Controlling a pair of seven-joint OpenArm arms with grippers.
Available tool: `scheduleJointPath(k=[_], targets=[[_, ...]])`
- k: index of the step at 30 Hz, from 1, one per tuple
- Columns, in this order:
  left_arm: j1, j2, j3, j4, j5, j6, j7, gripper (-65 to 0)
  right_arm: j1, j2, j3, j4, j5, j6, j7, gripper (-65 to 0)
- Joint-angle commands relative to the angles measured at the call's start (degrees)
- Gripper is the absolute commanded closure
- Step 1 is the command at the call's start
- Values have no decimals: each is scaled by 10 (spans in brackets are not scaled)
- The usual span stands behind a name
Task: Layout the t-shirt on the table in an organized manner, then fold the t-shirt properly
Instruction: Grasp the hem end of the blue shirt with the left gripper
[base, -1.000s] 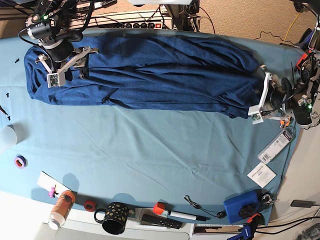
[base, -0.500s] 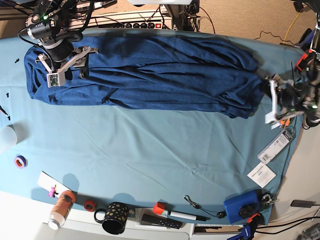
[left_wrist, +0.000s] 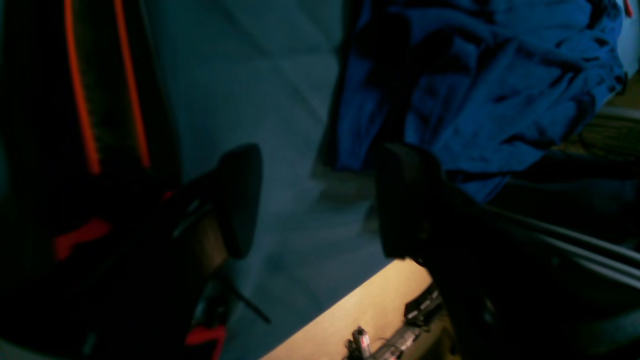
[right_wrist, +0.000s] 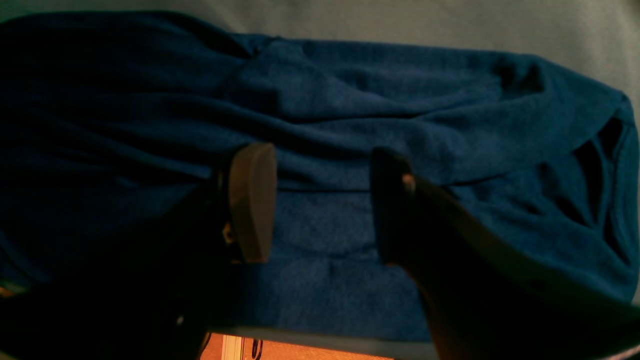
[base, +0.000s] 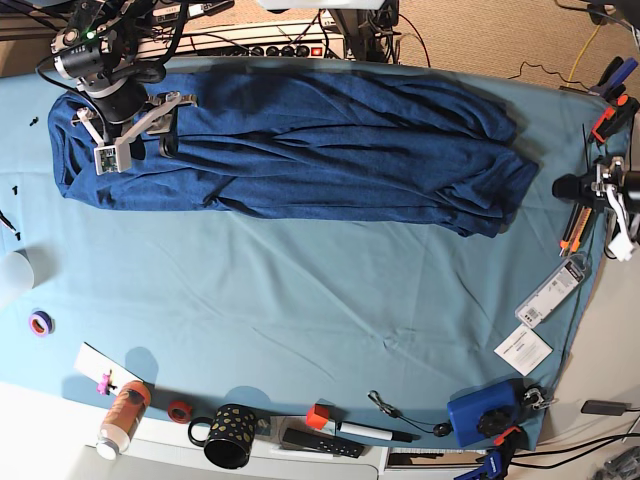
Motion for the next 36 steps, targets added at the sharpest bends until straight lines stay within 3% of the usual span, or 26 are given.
scheduleJointPath(k=[1, 6, 18, 29, 36], targets=[[-1, -6, -4, 6, -13, -2, -1, -374, 0, 3, 2, 9, 6, 1, 15, -300], [24, 37, -4, 6, -13, -12, -1, -442, 0, 4, 2, 9, 4, 1, 18, -300], [27, 118, -4, 6, -9, -10, -1, -442, 0, 18, 3, 9, -41, -7, 33, -300], [35, 142, 20, 7, -3, -11, -1, -442, 0, 32, 3, 9, -50, -19, 46, -300], [35, 142, 110, 7, -13, -12, -1, -442, 5, 32, 3, 9, -51, -19, 47, -300]])
